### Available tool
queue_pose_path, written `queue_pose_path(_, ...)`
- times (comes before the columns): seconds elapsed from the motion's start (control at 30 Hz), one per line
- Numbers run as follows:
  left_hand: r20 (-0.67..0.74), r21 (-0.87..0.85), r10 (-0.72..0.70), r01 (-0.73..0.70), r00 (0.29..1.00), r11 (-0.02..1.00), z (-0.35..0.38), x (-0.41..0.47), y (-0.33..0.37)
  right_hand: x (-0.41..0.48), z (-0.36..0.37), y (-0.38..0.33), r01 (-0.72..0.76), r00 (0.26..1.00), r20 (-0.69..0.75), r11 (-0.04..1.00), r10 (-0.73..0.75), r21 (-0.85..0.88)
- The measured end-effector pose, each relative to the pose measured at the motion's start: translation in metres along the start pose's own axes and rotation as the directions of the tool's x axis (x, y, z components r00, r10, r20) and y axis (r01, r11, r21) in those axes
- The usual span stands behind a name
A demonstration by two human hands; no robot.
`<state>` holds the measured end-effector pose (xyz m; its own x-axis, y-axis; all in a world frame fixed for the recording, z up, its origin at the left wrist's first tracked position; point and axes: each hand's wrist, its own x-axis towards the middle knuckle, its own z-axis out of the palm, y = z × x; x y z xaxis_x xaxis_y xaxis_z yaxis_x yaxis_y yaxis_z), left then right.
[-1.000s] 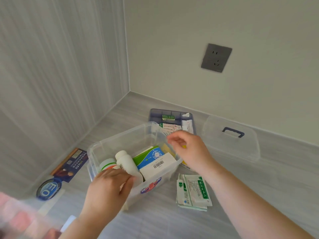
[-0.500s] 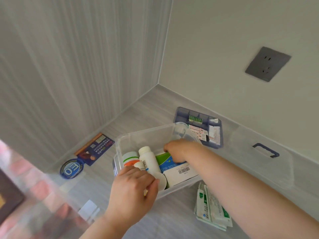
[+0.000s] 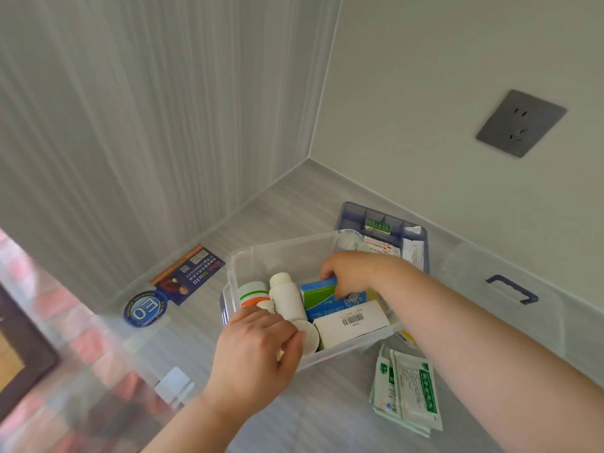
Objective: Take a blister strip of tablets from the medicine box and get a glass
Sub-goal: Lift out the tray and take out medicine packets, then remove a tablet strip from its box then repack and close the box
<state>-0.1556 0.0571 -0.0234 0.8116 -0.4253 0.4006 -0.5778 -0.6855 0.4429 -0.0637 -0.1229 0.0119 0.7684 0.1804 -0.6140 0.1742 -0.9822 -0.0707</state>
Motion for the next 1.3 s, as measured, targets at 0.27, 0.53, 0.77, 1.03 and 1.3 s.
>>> queue_pose_path(0.27, 0.019, -0.006, 0.037, -0.037, 0.999, 0.999, -0.004, 0.000, 0.002, -0.034, -0.026, 0.013, 0.046, 0.983, -0.180, 0.915, 0.030, 0.402)
queue_pose_path(0.53, 0.148, -0.404, -0.262, 0.300, 0.954, 0.864, -0.021, 0.017, 0.017, -0.116, -0.021, 0.050, 0.259, 0.902, -0.396, 0.514, 0.175, 0.818)
queue_pose_path(0.77, 0.342, -0.557, -0.055, 0.249, 0.938, 0.792, -0.014, 0.048, 0.079, -0.156, 0.033, 0.031, 0.285, 0.871, -0.452, 0.548, 0.195, 0.786)
queue_pose_path(1.03, 0.586, -0.771, -0.089, 0.588, 0.805, 0.245, 0.019, 0.061, 0.102, -0.189, 0.081, 0.044, 0.429, 0.687, -0.401, 0.107, 0.605, 0.897)
queue_pose_path(1.3, 0.647, -0.730, -0.004, 0.622, 0.762, 0.284, 0.042, 0.064, 0.117, -0.191, 0.118, 0.057, 0.505, 0.622, -0.300, -0.078, 0.723, 0.860)
